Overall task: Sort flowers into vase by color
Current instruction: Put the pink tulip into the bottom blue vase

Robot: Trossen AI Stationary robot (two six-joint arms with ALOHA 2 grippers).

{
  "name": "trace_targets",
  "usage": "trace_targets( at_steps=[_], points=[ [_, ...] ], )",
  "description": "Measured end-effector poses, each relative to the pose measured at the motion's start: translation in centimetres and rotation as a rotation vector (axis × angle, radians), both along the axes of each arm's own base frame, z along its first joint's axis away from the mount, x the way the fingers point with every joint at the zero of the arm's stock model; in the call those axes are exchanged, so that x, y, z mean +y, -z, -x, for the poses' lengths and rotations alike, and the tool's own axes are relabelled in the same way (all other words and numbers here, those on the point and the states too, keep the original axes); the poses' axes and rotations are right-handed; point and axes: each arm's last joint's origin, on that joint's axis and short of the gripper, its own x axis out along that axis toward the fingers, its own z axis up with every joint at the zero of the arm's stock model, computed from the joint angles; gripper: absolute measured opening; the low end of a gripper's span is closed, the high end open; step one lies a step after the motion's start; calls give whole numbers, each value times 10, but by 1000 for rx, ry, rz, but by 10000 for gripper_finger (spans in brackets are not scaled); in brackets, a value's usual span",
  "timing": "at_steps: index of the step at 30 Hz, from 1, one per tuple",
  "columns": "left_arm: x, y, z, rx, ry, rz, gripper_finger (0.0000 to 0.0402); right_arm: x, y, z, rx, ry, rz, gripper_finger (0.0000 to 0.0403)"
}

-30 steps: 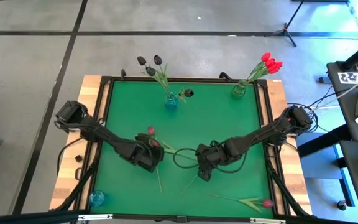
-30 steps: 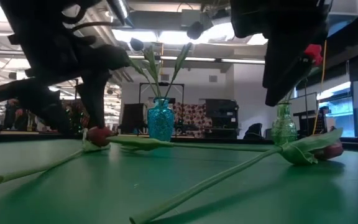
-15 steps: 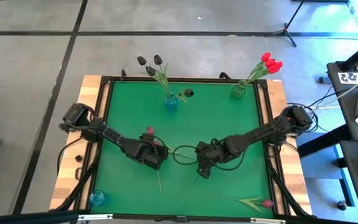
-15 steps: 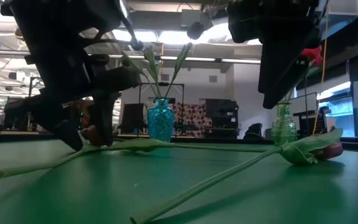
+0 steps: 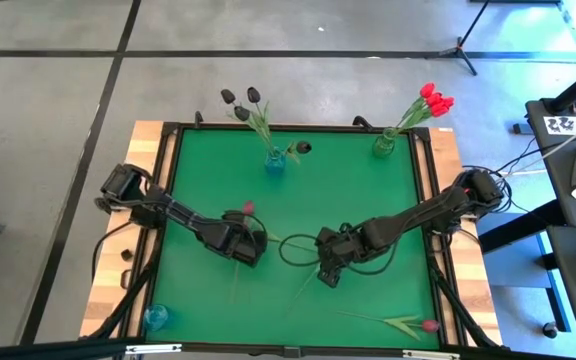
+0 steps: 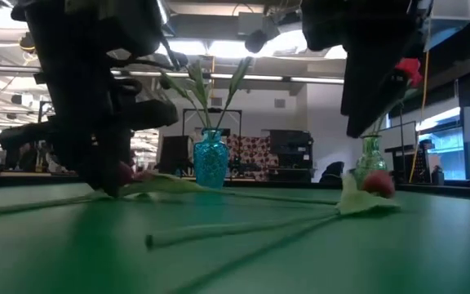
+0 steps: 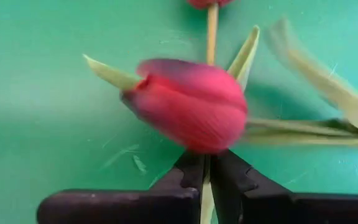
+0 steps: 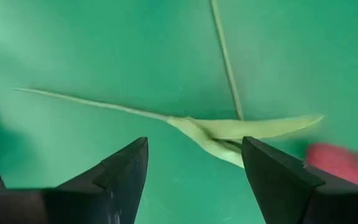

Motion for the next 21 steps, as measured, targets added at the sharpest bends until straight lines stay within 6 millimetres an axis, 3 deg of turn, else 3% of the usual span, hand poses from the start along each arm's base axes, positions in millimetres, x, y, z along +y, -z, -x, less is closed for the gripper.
trace_targets(
  at_steps=[3,8,14,21],
  points=[
    [2,-11,9,25,8,-10,12,-2,-9,4,-25,8,14,257],
    [8,-47,28,37,69,-9,8,-6,-29,11,-101,2,25,257],
    [12,-85,46,40,371,130,6,-7,-44,13,-189,-61,31,257],
    [14,-107,70,98,673,259,5,-3,-47,11,-223,-129,-7,257]
  ],
)
